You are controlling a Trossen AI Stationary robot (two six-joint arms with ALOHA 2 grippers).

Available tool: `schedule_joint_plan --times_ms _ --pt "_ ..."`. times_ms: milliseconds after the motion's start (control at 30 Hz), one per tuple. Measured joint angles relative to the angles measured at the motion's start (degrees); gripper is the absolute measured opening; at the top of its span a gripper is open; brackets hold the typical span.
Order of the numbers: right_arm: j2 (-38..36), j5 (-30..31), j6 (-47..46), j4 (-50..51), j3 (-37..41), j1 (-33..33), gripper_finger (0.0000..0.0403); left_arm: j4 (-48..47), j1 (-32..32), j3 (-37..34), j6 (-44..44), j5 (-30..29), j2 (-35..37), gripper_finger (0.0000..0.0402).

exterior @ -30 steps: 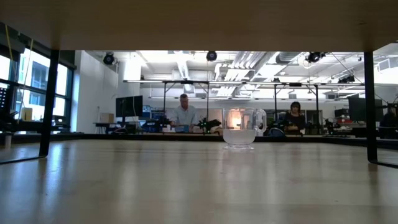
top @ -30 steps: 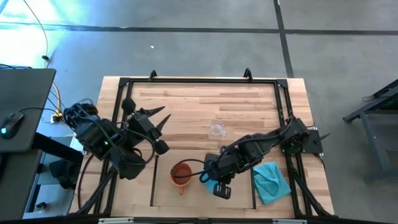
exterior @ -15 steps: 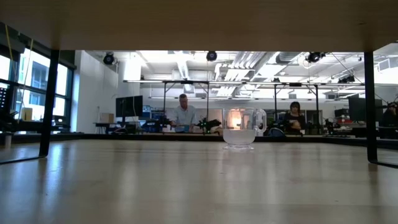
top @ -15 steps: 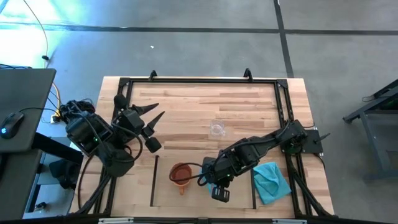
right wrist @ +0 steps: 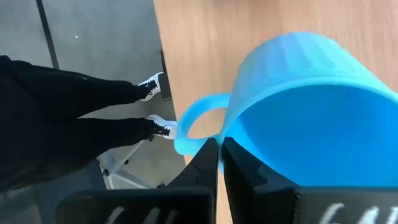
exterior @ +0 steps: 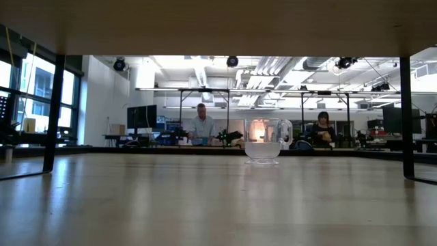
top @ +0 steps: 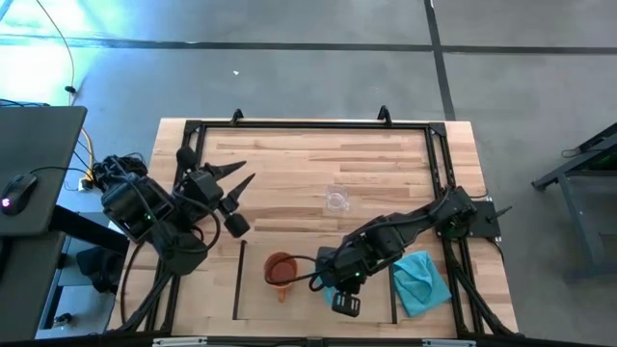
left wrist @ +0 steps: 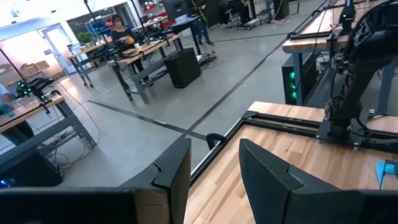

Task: Stack small to large cups/mugs on shelf
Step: Put the blue mug on the shelf

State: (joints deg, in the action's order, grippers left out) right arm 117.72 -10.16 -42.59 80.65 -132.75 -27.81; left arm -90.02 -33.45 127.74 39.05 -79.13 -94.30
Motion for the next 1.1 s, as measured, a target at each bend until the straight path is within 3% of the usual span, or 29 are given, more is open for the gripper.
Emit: schedule_joint_plan --times_ms 1100 --pt "0.08 1.67 2.56 1.22 -2.14 -0.22 0.0000 0.00 0.04 0.00 1.73 0.01 -0.04 0.0124"
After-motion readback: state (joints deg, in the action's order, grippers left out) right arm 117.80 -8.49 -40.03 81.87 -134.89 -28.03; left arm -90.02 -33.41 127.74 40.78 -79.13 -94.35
